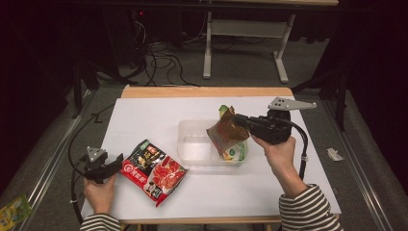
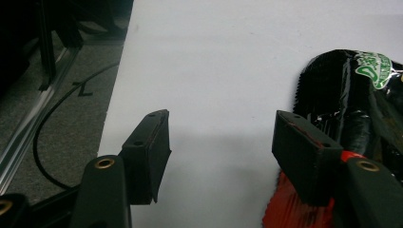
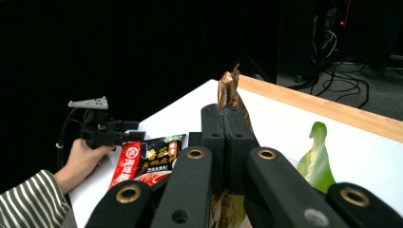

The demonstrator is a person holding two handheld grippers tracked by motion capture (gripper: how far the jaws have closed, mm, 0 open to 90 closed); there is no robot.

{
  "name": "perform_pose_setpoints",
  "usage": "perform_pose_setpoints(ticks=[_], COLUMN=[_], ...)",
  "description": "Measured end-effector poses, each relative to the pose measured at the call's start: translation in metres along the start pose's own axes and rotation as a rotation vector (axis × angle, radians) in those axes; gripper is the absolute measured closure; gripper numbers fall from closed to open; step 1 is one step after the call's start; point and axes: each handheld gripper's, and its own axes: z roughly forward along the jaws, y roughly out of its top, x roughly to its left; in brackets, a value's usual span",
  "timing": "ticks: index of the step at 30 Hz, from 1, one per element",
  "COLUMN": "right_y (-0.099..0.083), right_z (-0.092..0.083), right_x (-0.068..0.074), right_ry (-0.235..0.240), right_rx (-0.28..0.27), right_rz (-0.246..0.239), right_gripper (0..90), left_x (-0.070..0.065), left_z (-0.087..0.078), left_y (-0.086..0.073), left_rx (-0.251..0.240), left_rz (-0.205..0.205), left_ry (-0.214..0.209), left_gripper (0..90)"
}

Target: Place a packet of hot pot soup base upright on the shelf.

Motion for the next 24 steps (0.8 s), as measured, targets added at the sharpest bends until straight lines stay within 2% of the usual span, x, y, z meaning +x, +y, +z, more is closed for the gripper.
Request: perform_pose_setpoints(ticks=[8,10,16,20,22,24], right_y=[0.000,-0.001,-0.014,-0.024,-0.027,-0.031], right_z=[0.005,0.007,0.009,0.000,-0.004,-0.007], right_x=[0.004,0.003,-0.008,-0.014,-0.014,-0.012], right_ry=[0.004,-0.012,-0.075,-0.140,-0.154,-0.168], right_rx=[-0.008,-0.001,0.031,0.035,0.038,0.045], right_rz=[0.004,-0.005,0.016,0.023,0.024,0.003], right_gripper=[90.0,90.0,90.0,89.8,89.6,89.3], left_x=[0.000,0.000,0.000,0.000,0.000,0.000], left_z=[0.000,0.000,0.000,0.000,0.000,0.000], left_y=[0.000,0.000,0.000,0.000,0.000,0.000], left_rx=[0.000,-0.001,-0.002,-0.001,0.000,-0.002], left_rz=[0.000,-0.001,0.001,0.001,0.003,0.003], left_ry=[-0.004,-0.004,-0.004,-0.004,-0.004,-0.001], left_gripper=[38.2,38.2,38.1,38.1,38.1,38.1])
